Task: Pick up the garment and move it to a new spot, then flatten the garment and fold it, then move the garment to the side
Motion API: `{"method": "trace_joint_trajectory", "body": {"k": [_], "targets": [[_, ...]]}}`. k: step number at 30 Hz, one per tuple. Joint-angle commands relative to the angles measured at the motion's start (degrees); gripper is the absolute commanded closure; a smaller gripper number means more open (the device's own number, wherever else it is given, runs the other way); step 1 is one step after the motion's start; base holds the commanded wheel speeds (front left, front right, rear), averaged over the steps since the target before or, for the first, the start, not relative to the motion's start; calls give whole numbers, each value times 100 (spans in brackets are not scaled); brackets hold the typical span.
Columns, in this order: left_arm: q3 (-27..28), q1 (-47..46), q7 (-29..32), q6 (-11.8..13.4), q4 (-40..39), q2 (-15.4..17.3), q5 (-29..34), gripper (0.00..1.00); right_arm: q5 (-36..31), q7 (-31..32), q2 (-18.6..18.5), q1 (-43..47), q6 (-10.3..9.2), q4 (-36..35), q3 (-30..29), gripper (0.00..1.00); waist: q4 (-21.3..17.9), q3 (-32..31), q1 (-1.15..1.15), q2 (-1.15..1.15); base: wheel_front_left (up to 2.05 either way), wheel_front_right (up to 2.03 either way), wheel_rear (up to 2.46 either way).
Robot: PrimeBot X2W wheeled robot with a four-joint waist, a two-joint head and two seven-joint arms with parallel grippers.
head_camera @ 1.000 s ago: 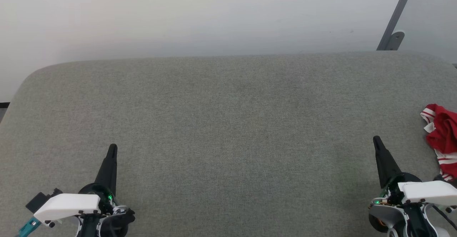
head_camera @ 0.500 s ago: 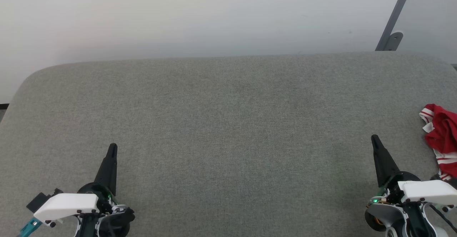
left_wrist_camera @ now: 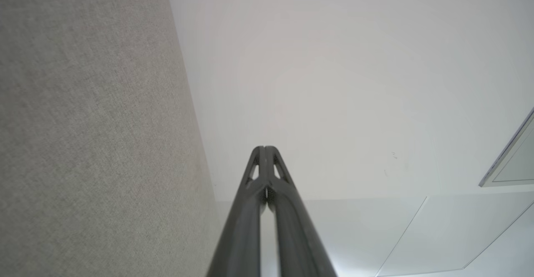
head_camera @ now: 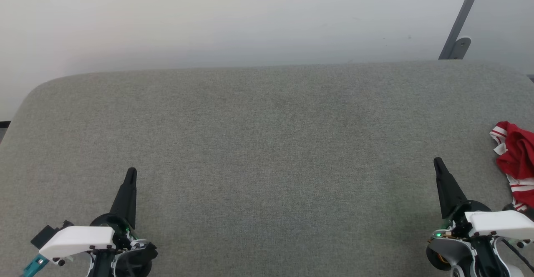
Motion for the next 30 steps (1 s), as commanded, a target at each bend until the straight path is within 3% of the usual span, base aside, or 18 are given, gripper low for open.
{"method": "trace_joint_trajectory", "body": {"k": [1, 30], "targets": [[22, -77, 28, 11, -2, 4, 16, 100, 21, 14, 9, -54, 0, 17, 8, 100, 0, 0, 0, 0, 0, 0, 0], [65, -82, 62, 11, -1, -31, 54, 100, 22, 13, 9, -54, 0, 17, 6, 100, 0, 0, 0, 0, 0, 0, 0]]}}
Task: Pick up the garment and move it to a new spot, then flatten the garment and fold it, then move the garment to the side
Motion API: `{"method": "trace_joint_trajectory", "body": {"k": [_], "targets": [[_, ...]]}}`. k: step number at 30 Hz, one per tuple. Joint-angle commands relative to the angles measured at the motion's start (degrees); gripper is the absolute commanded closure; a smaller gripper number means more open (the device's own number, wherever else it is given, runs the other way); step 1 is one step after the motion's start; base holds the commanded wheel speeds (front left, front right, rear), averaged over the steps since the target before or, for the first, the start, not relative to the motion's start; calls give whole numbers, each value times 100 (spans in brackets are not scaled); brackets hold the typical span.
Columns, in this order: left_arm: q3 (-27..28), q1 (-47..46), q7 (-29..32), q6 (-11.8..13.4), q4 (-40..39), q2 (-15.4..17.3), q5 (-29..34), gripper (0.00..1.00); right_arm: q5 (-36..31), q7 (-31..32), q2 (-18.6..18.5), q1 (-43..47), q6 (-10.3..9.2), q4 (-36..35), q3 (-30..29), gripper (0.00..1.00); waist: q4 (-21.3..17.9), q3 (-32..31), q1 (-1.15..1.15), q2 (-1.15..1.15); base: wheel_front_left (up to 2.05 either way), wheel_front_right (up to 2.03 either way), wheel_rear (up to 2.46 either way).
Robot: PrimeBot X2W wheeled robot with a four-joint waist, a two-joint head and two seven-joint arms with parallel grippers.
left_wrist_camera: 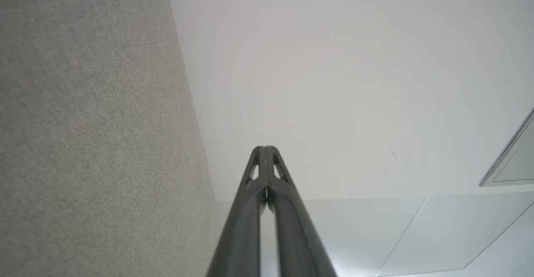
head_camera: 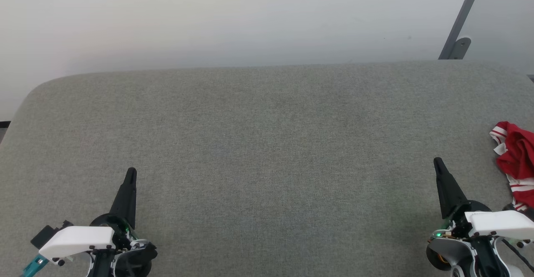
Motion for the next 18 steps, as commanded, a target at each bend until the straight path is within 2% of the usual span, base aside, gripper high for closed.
{"method": "trace_joint_trajectory", "body": {"k": [1, 18], "targets": [[19, -78, 22, 11, -3, -4, 12, 100, 22, 13, 9, -54, 0, 17, 6, 100, 0, 0, 0, 0, 0, 0, 0], [41, -80, 39, 12, -2, -21, 36, 100, 23, 13, 9, -54, 0, 17, 6, 100, 0, 0, 0, 0, 0, 0, 0]]}}
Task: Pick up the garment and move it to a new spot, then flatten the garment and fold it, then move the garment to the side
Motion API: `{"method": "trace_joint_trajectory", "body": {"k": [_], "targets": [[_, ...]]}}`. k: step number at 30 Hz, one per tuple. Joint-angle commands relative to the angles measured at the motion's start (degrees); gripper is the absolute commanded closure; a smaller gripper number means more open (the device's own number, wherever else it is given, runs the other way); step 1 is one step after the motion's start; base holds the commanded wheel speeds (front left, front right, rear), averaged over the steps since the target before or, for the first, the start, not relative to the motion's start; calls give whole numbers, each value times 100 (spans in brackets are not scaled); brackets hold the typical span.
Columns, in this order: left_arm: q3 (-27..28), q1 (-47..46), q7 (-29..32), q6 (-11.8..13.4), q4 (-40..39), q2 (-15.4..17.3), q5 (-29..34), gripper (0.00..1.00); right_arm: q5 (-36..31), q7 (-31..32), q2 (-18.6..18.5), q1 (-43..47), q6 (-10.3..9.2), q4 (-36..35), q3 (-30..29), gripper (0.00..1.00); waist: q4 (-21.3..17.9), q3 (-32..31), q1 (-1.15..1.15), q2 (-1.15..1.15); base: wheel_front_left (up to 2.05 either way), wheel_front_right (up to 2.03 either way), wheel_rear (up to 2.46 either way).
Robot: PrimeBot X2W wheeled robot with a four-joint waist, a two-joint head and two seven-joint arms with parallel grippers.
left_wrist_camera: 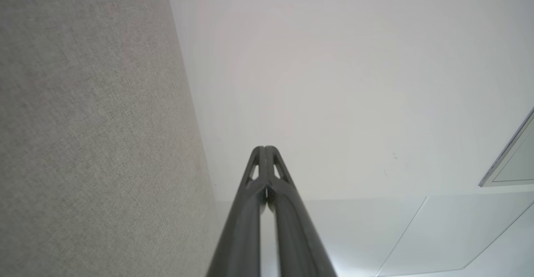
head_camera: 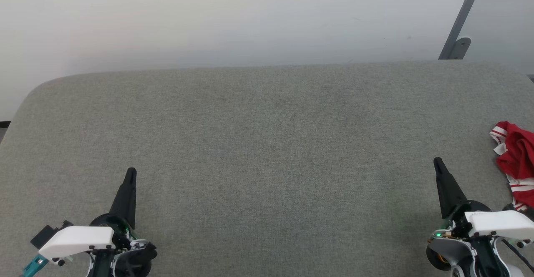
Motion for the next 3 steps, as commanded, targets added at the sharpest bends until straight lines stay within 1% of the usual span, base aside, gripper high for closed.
{"method": "trace_joint_trajectory", "body": {"k": [1, 3], "targets": [[20, -78, 24, 12, -2, -9, 25, 100, 23, 13, 9, -54, 0, 17, 4, 100, 0, 0, 0, 0, 0, 0, 0], [22, -78, 26, 11, -1, -10, 27, 100, 23, 13, 9, -54, 0, 17, 4, 100, 0, 0, 0, 0, 0, 0, 0]]}}
